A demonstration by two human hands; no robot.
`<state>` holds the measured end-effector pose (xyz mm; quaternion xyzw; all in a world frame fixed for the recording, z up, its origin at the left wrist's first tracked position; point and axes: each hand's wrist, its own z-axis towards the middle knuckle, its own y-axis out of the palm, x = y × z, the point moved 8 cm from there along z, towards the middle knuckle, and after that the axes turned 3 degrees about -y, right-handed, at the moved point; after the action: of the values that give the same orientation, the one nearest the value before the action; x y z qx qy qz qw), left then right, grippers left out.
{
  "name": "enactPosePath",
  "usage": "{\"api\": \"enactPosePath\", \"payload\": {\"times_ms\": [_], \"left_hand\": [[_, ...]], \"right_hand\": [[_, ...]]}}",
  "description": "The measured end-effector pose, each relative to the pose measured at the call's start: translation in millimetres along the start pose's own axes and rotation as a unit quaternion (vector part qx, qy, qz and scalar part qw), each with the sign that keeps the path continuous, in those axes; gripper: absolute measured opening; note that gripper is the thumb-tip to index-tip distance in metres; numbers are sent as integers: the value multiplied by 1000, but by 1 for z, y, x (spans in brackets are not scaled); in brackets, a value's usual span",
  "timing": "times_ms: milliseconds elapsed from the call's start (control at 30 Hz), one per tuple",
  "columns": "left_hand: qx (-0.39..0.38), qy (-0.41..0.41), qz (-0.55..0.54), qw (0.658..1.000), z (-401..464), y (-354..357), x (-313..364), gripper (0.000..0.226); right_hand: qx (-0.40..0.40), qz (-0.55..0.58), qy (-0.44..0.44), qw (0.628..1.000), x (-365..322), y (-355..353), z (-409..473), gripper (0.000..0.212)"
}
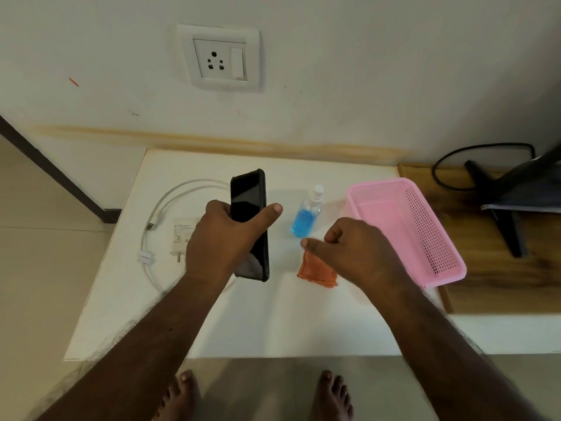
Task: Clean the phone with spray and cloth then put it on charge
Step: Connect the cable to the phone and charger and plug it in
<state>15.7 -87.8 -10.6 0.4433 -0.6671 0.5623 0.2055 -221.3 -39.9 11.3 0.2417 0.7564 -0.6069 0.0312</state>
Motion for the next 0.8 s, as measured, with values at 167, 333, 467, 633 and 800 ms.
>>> {"api": "enactPosePath", "payload": {"times_ms": [167, 333, 467, 633, 800], "left_hand": [[2, -13, 104, 994, -2, 15, -3, 95], [2, -3, 224, 975, -10, 33, -9, 94], [13, 14, 279, 960, -14, 44, -6, 96], [4, 14, 314, 949, -16, 61, -5, 102], [4, 8, 308, 951, -13, 65, -7, 103]], "right_hand": [[-58, -57, -36, 996, -15, 42, -2, 41], [-45, -46, -11, 998, 2, 33, 9, 27], [-4, -19, 11, 1000, 16, 20, 13, 37], [100, 127, -17, 987, 17, 10, 17, 75], [105, 201, -60, 972, 3, 13, 24, 76]]}}
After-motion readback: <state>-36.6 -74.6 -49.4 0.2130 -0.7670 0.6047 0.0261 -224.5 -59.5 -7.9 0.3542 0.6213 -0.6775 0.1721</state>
